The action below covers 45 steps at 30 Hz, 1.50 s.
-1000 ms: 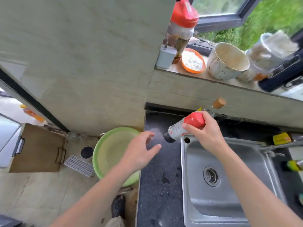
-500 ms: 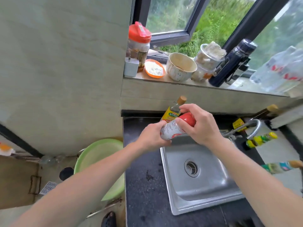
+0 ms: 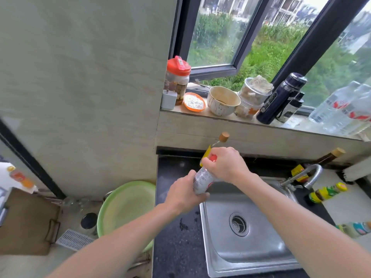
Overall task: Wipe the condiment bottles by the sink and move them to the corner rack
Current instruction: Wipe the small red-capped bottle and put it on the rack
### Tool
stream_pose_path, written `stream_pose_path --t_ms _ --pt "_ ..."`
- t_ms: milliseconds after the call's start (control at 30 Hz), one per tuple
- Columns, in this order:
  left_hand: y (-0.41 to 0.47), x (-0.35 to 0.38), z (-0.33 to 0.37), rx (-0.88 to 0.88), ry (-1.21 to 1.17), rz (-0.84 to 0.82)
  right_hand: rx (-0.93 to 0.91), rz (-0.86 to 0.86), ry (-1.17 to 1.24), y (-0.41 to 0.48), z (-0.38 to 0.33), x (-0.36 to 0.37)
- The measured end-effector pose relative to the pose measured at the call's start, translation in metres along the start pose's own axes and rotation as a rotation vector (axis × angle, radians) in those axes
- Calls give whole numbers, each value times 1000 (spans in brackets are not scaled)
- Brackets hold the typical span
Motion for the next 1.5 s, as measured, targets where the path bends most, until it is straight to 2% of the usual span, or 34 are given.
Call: stream_pose_path --t_ms 100,133,167,267,333,400,500,533,600,667,733,800,867,933,1033,1100,1167,1200,1267,1333,1367,1433,1500 --pt "-8 -11 5 34 -341 -323 -365 131 -13 -19 -9 -9" --pt "-11 -14 6 33 -371 -339 -433 187 -45 -24 -13 -11" --pt "-12 -17 8 24 -347 -272 -448 234 -64 -27 -16 -11" --pt "-15 -21 16 -43 29 205 -279 325 -67 -23 -21 -10" --pt "-18 -15 24 -86 144 349 -180 314 -64 -16 -23 -14" --pt "-16 -9 25 -79 64 288 -188 272 -37 -13 -20 -20" --pt "-9 -7 24 22 -224 38 -349 266 58 -21 -13 -30" --pt "-9 -9 26 51 -228 29 -411 317 72 -26 -13 -33" --pt "-11 -17 35 85 -103 157 -482 454 41 -36 -17 -41" --pt "-14 -22 46 65 72 317 -380 501 -60 -37 -23 -44" --pt "-13 -17 53 3 165 367 -69 345 -168 -24 -20 -45" --pt "-8 -6 49 -41 182 306 142 143 -257 -12 -15 -43" --pt "-3 3 40 -42 16 152 100 29 -291 -8 -12 -37" --pt "-1 5 34 11 -244 -90 -144 49 -220 -16 -11 -32" --pt "-10 -5 39 98 -354 -441 -672 221 -84 -48 -10 -37" --pt "-17 -10 46 125 -360 -517 -776 305 -96 -55 -3 -36" --pt "-16 -7 47 83 -357 -406 -664 370 -138 -49 0 -34" --pt "-14 -5 47 54 -325 -299 -532 372 -158 -43 -1 -33" --pt "-9 -3 45 -2 -139 -21 -200 286 -196 -30 -3 -34" --pt "-10 -1 45 -58 72 158 46 146 -234 -18 -3 -36" --pt "-9 1 43 -60 93 184 83 94 -254 -15 -3 -35" --pt "-6 3 40 -20 -52 94 1 49 -219 -16 -4 -36" --pt "-6 -2 38 44 -276 -128 -296 136 -76 -32 -5 -40"
Point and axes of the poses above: each hand's wrist, its own y-axis towards the middle knuckle, its own x-axis out of the palm, z = x × y, the point moved 5 cm from there along y, towards the middle knuckle, and after that the axes turned 7 degrees about -z, right-handed, at the moved point
